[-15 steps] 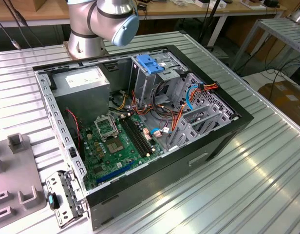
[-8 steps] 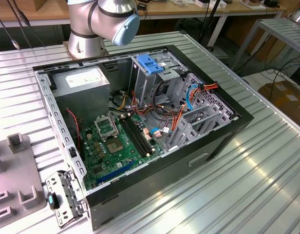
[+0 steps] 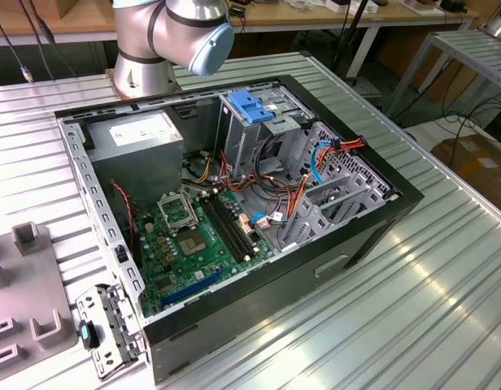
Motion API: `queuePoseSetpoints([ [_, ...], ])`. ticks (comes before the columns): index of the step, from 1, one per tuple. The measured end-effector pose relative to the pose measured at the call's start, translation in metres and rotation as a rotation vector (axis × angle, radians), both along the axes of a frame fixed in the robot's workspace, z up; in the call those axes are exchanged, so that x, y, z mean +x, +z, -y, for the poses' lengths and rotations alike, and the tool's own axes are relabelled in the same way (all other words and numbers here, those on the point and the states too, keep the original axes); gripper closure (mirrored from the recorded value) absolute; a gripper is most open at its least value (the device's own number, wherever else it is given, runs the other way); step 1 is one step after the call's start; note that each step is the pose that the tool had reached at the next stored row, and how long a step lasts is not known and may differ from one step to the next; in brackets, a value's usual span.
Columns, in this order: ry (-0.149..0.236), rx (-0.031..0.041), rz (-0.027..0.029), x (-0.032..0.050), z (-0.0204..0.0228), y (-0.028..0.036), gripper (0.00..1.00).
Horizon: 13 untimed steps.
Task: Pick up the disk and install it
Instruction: 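Pick up the disk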
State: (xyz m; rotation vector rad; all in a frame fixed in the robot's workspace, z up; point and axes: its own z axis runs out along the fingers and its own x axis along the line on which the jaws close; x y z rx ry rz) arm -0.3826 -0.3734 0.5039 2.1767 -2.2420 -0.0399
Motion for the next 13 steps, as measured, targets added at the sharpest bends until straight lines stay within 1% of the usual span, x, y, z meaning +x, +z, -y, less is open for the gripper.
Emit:
queuePoseSetpoints([
  [13, 0.000, 0.0000, 0.0000, 0.0308, 0.0000, 0.0000, 0.63],
])
